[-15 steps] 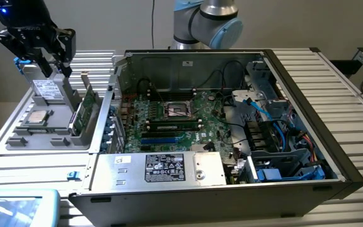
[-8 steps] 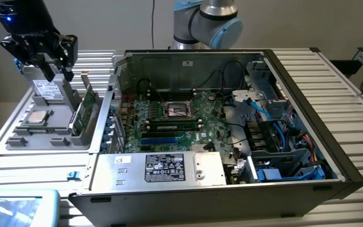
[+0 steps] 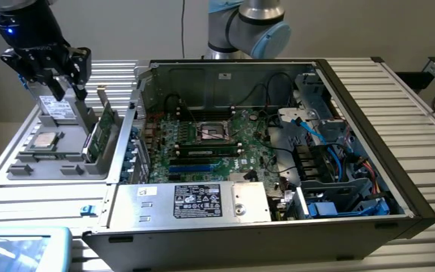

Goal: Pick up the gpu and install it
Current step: 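Pick up the gpu and move the gpu toward the slot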

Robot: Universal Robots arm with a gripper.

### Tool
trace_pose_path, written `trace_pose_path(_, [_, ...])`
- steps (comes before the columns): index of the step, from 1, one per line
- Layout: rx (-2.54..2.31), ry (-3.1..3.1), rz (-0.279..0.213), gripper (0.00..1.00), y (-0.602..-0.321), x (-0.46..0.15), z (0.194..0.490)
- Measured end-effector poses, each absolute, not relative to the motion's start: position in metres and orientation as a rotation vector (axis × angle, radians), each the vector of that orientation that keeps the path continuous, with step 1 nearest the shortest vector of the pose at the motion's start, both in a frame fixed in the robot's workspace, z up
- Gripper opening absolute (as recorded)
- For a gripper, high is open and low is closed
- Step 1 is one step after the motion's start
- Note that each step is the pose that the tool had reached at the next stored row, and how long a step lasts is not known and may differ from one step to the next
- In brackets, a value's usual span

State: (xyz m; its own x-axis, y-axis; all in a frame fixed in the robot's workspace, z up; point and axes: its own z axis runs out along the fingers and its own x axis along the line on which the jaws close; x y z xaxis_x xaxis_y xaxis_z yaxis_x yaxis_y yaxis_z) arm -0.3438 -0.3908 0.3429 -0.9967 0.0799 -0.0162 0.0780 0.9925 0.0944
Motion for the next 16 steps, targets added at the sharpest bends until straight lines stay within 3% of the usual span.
trace_pose_path(16, [0.127,3.120,0.146,0.49,-0.391,-0.344,0.316])
